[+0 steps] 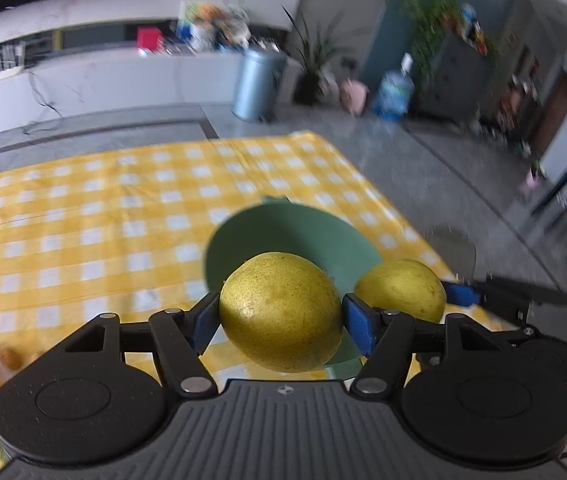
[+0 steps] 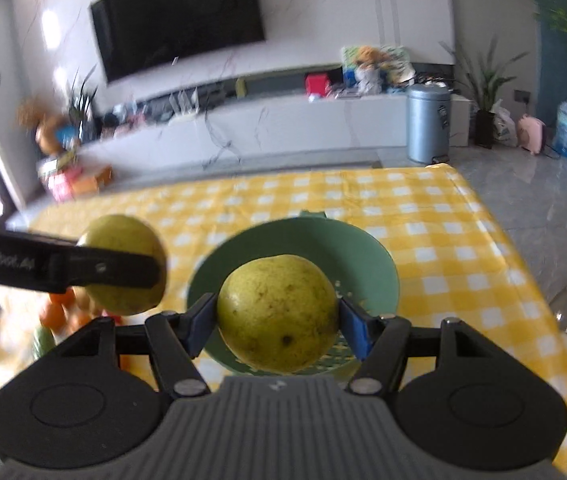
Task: Organize fruits
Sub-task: 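Carry both pears over the green colander with both tools, then lower both pears into the colander and open both tools, then move both tools back toward the oranges on the cloth, then grasp an orange with the left tool while the right tool grasps another orange, then carry both oranges into the colander and open both tools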
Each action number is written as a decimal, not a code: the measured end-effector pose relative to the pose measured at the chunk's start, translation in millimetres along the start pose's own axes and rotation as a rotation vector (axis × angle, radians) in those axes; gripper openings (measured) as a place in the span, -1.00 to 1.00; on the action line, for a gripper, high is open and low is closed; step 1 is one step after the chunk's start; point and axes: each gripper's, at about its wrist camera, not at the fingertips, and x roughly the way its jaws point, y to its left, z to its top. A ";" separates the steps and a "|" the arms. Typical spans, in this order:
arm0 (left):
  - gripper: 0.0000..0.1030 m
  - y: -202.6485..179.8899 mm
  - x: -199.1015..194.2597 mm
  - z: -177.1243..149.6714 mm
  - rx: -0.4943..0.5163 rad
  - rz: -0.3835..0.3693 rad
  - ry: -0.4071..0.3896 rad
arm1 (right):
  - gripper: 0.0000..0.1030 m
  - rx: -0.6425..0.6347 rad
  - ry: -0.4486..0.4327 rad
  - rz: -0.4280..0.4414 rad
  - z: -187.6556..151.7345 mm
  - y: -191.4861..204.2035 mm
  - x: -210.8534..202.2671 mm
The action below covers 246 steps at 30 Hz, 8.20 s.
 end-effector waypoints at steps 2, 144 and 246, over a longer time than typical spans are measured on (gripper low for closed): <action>0.46 -4.1 18.7 3.4 0.027 0.009 0.043 | 0.23 -0.059 0.048 0.008 3.9 -1.5 12.0; 0.18 182.7 -14.2 -105.1 0.013 0.129 0.129 | -0.16 -0.007 0.154 0.144 -64.4 179.5 125.6; -0.04 -0.3 156.8 47.2 0.030 0.069 0.373 | -0.22 -0.335 0.312 0.097 44.0 -48.2 143.4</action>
